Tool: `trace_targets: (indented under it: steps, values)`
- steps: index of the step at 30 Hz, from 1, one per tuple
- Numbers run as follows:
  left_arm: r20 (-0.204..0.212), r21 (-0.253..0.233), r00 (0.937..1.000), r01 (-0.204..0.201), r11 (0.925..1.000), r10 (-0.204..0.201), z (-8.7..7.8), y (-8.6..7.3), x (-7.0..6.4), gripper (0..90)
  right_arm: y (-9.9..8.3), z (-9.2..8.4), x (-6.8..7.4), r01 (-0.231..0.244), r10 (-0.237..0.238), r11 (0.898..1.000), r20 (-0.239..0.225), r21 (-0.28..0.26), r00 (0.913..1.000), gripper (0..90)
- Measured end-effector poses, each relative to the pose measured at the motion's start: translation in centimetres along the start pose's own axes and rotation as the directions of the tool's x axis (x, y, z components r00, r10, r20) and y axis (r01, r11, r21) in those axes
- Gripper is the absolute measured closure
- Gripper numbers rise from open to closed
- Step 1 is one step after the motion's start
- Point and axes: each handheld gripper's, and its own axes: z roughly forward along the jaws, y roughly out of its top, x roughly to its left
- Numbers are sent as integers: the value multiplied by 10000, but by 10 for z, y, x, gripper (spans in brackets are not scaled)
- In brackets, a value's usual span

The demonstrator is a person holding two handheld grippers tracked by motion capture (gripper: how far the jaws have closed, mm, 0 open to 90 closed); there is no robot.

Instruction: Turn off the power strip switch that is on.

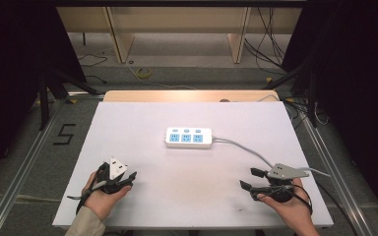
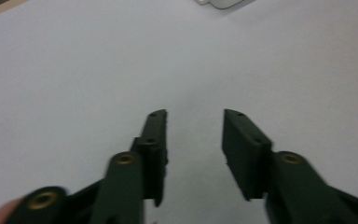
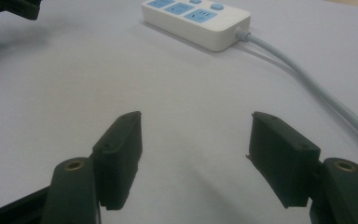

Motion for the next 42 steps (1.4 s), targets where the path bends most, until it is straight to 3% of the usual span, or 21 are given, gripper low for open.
trace_targets:
  steps: [1,2,3,5,15,42]
  values:
    - [-20,-12,10000,15,10000,-15,0,0,1,778,0,0,0,14,-14,10000,9,-3,10000,355]
    - [-6,-25,10000,68,10000,-68,-1,1,2,778,0,0,0,14,-14,10000,9,-3,10000,355]
    - [-19,-83,9999,153,9998,-153,-2,2,3,865,0,0,0,26,-26,10000,6,-15,10000,355]
    - [-17,-140,9997,240,9996,-240,-4,5,4,895,0,-1,0,19,-19,10000,21,-11,10000,355]
    - [256,-23,9991,340,9994,-339,-2,13,3,897,1,-1,1,9,-9,10000,21,-29,10000,354]
    - [344,206,9982,486,9986,-492,9,33,7,898,1,-1,1,23,-23,10000,52,-31,10000,355]
